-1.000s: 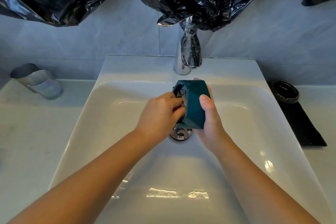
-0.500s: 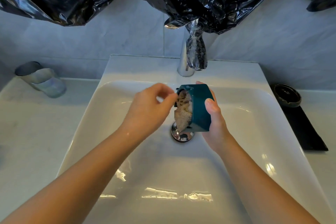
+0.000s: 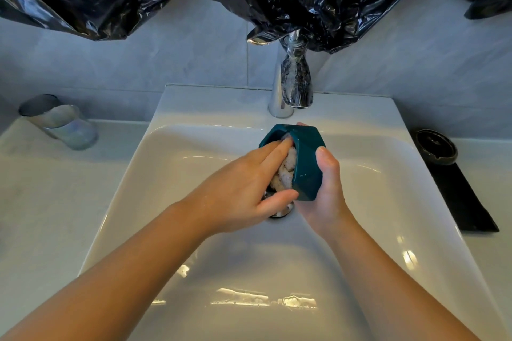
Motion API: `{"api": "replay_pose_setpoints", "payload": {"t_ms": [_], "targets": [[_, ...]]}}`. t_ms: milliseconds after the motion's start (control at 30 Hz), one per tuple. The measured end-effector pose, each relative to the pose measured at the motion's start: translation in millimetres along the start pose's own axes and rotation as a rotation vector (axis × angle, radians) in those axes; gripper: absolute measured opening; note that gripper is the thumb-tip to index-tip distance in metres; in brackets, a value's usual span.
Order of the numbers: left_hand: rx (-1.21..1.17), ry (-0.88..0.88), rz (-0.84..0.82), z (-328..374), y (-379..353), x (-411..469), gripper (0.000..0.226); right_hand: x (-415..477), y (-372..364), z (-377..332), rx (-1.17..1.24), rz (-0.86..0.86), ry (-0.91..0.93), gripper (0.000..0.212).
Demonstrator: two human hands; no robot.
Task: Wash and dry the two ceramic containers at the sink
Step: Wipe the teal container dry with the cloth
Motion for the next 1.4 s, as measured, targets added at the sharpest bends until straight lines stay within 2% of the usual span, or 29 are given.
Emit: {"api": "replay_pose_setpoints", "payload": {"t_ms": [100, 167, 233, 333, 400, 467, 533, 633, 767, 833, 1033, 1133, 1200, 1267, 1333, 1400], "targets": [[0.049, 0.029, 0.001, 6, -4, 7, 0.056, 1, 2, -1, -0.053, 0.047, 0.015, 0.105], [0.136, -0.004, 0.054, 9, -3, 11, 0.037, 1, 6, -2, -0.092, 0.055, 0.055, 0.097], [0.104, 0.010, 0.044, 9, -3, 13, 0.029, 2, 11, -3, -0.141, 0.056, 0.101, 0.081], [-0.332, 0.125, -0.063, 3, -10, 13, 0.039, 2, 12, -6, -0.165, 0.025, 0.144, 0.065], [-0.605, 0.212, -0.094, -1, -14, 9, 0.044, 1, 11, -8, -0.203, -0.007, 0.162, 0.066], [-0.753, 0.249, -0.104, -3, -19, 4, 0.038, -1, 8, -8, -0.238, -0.035, 0.166, 0.069], [-0.857, 0.247, -0.103, -2, -17, 1, 0.030, -2, 4, -8, -0.239, -0.055, 0.161, 0.078], [-0.914, 0.240, -0.134, 0, -13, 1, 0.029, -2, 1, -4, -0.180, -0.074, 0.108, 0.088], [-0.968, 0.275, -0.104, -2, -19, -1, 0.046, -2, 0, 0, -0.082, -0.104, 0.053, 0.085], [-0.980, 0.287, -0.047, -5, -21, -5, 0.046, -3, -1, 3, -0.065, -0.117, 0.024, 0.085], [-0.835, 0.305, 0.249, -21, 4, -23, 0.038, -2, -3, 6, 0.068, -0.103, -0.044, 0.090], [-0.711, 0.333, 0.365, -32, 23, -27, 0.022, -1, 5, 8, 0.108, -0.045, -0.065, 0.086], [-0.610, 0.319, 0.411, -35, 34, -30, 0.037, 0, 9, 9, 0.147, 0.002, -0.088, 0.084], [-0.366, 0.148, 0.450, -27, 44, -29, 0.045, 0, 6, 10, 0.200, 0.005, -0.116, 0.082], [0.029, -0.082, 0.451, -13, 43, -25, 0.038, 1, 1, 10, 0.234, -0.017, -0.115, 0.083], [0.360, -0.220, 0.390, -5, 33, -17, 0.036, 0, -4, 10, 0.259, -0.043, -0.107, 0.077]]}}
Point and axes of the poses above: each hand's wrist, its own x-axis towards the middle knuckle, its own y-axis out of the back of the hand, z = x × y, the point moved 5 cm from there along x, towards the middle knuckle, and after that the axes turned 6 degrees about y, right-handed, at the moved point
